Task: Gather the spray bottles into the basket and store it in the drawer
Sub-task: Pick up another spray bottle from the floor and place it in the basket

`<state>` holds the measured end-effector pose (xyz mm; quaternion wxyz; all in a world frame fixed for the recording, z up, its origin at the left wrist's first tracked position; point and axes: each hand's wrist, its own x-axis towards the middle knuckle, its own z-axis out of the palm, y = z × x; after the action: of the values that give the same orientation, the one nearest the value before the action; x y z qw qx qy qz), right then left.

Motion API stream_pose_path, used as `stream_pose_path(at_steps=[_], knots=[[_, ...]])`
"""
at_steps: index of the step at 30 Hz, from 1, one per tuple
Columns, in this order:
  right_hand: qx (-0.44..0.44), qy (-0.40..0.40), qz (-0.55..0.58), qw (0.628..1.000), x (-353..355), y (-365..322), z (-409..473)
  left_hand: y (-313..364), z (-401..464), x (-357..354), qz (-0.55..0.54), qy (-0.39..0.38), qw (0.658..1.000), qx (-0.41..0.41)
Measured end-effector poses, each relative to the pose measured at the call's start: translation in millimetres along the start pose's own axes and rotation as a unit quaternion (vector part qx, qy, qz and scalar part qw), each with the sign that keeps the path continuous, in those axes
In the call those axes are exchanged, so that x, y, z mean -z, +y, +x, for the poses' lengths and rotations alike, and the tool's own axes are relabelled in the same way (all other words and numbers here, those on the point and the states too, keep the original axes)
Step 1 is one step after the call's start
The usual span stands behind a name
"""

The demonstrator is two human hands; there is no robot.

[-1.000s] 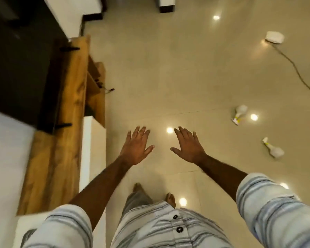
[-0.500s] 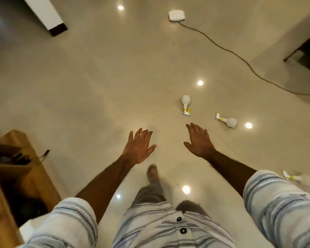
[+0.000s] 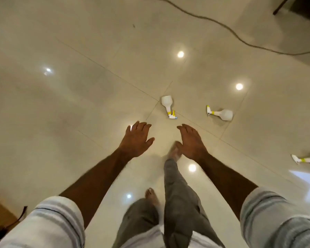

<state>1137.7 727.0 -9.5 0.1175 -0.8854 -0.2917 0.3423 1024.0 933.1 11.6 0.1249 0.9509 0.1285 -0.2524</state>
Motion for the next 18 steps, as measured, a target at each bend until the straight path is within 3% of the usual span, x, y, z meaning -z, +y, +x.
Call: stream_pose_path(at_steps=[8, 14, 18], knots=[[-0.070, -0.028, 0.084, 0.994, -62, 85, 185, -27, 218, -71, -0.008, -0.054, 0.998, -0.033], [-0.071, -0.047, 0.096, 0.992, -119, 133, 300, -49, 340, -147, -0.047, -0.118, 0.992, -0.024], [-0.100, -0.050, 0.163, 0.980, -173, 161, 374, -71, 429, -201, -0.107, -0.090, 0.990, -0.020]])
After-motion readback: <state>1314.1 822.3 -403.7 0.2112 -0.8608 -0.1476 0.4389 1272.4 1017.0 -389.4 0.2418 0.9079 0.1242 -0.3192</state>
